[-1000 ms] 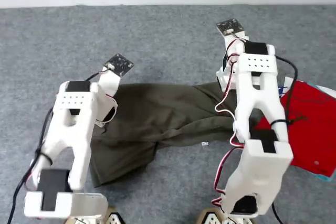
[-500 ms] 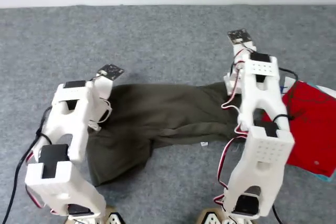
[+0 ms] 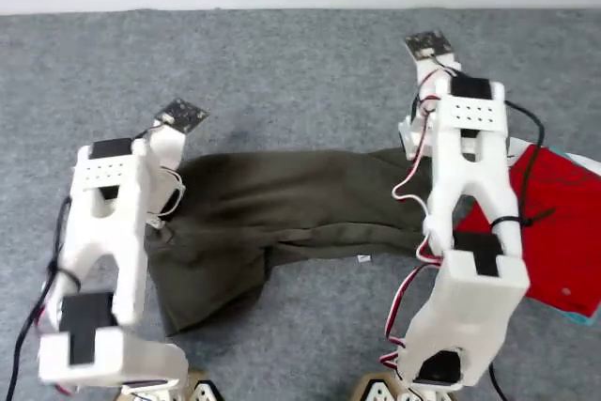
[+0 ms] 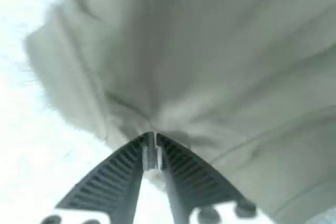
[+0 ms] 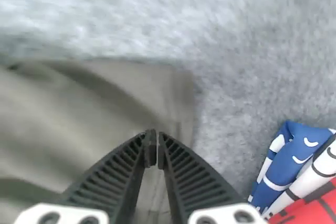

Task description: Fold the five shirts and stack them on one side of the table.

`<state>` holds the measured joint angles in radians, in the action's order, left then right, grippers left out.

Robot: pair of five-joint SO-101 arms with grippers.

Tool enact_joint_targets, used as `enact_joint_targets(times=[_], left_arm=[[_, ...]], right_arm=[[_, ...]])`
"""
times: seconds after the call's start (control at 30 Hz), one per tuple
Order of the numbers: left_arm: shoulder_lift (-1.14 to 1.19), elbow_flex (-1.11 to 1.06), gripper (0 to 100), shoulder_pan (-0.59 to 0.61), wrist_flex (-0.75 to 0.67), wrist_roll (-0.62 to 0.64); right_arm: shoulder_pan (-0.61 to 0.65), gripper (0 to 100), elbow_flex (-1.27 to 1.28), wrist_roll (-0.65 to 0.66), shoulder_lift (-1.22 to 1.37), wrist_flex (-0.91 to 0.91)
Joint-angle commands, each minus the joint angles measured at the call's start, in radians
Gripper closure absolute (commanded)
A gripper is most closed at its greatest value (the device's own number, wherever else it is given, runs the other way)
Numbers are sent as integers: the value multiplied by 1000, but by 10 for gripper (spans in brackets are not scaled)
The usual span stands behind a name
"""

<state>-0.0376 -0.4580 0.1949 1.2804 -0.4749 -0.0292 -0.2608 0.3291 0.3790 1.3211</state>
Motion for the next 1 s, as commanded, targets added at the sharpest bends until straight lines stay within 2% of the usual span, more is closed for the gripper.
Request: enact_joint_targets(times=[0.0, 0.2, 0.33, 0.43, 0.57, 0.63, 0.73, 0.83, 0.97], left_arm=[[-186, -16, 985, -5, 31, -14], [-287, -111, 985, -54, 173, -97], [-295, -228, 985, -114, 158, -98], [-293, -314, 985, -180, 132, -98], [-293, -426, 985, -245, 86, -98], [-293, -483, 985, -244, 54, -103], [-293, -550, 985, -238, 46, -186], [-292, -549, 985, -160, 44, -213], [-292, -567, 985, -60, 51, -318]], right_arm=[[56, 990, -14, -5, -96, 74], [108, 990, -14, -3, -96, 286], [130, 990, 2, -3, -94, 394], [128, 990, 64, -5, -94, 398], [110, 990, 204, -5, -58, 317], [91, 990, 255, -5, -22, 271], [45, 990, 267, -5, 31, 222], [1, 990, 265, -5, 58, 165], [-39, 990, 265, -3, 58, 133]])
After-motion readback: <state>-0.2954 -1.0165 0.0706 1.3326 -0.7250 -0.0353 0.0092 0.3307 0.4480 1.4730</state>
